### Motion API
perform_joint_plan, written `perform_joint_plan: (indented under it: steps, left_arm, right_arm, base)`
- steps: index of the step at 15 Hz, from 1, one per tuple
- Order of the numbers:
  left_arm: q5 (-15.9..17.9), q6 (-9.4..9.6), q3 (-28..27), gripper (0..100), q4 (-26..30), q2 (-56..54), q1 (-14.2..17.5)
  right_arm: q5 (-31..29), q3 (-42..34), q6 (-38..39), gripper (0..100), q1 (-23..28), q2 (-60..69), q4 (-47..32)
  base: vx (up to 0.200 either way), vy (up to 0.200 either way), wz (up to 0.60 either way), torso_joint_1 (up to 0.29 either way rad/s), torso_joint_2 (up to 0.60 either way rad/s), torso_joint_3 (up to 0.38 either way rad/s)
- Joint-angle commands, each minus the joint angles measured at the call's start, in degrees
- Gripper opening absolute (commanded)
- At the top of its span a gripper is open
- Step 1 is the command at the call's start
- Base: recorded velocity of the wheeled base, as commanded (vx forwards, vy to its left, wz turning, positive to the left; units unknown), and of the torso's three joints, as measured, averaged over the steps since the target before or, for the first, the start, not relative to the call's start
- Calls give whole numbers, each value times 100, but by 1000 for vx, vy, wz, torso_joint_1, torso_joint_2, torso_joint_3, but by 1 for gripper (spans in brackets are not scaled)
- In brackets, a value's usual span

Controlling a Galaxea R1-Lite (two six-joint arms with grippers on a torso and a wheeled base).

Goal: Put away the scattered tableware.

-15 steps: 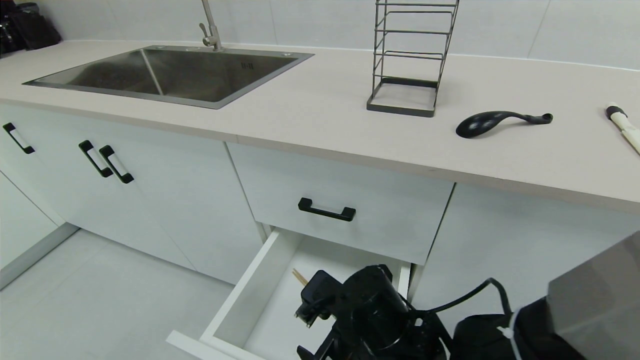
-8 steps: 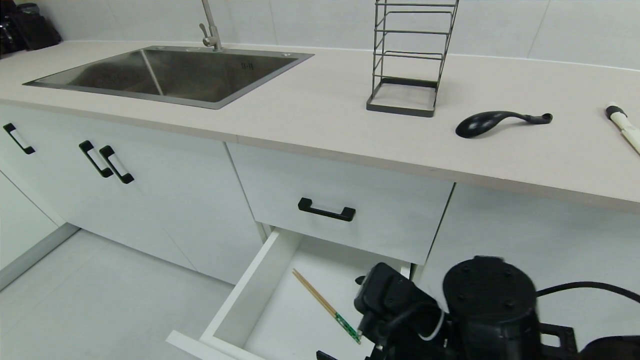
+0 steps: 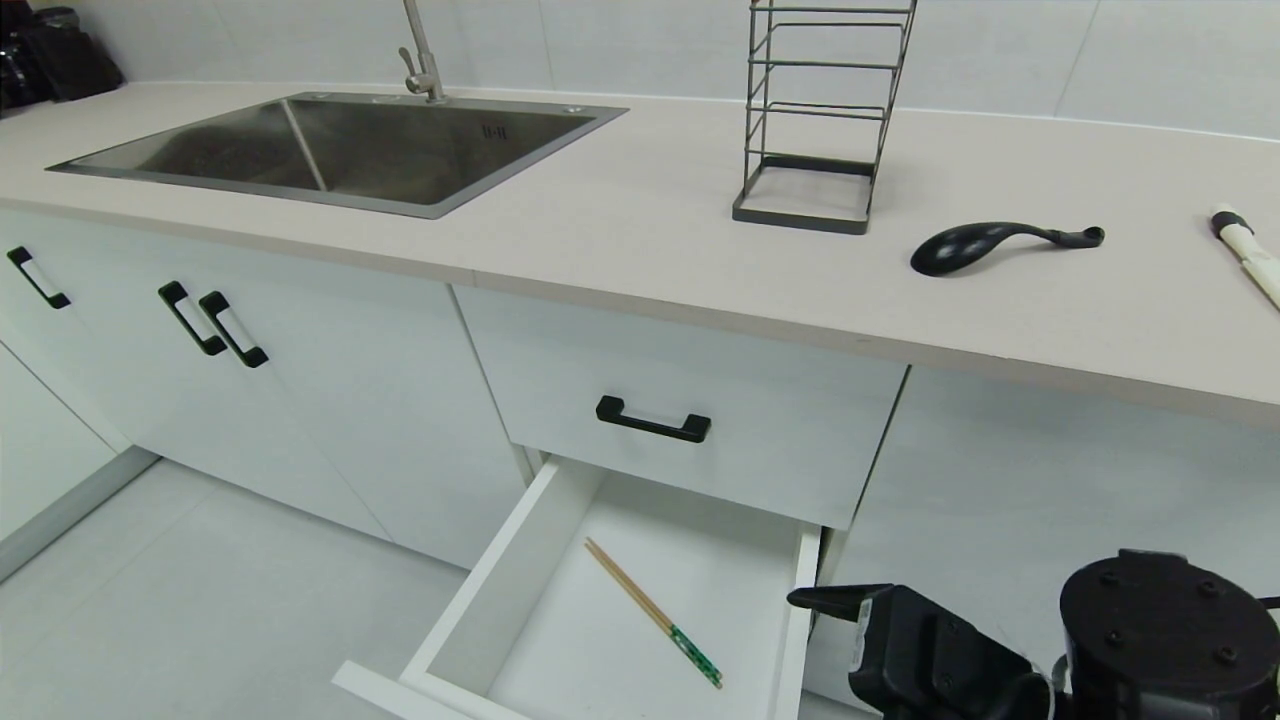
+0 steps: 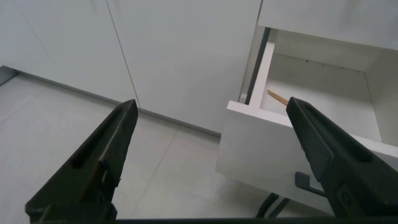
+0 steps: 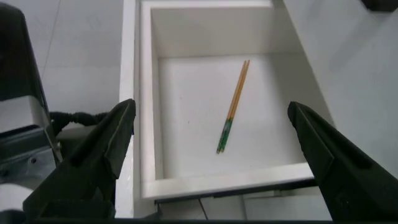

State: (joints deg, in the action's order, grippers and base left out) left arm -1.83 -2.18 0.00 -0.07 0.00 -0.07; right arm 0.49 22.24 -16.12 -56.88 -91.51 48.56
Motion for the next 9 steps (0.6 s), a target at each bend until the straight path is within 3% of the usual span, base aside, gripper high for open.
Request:
perform_joint_plan:
  steps: [1, 9]
  left_arm:
    - [-2, -2, 0, 100, -1, 0, -1]
    - [-2, -2, 0, 100, -1, 0, -1]
  right_arm:
    - [-22, -343, 3, 100, 2, -183, 242]
    - [-31, -334, -6, 100, 2, -815, 954]
  base:
    - [0, 0, 0, 0, 0, 0]
    - [0, 0, 0, 0, 0, 0]
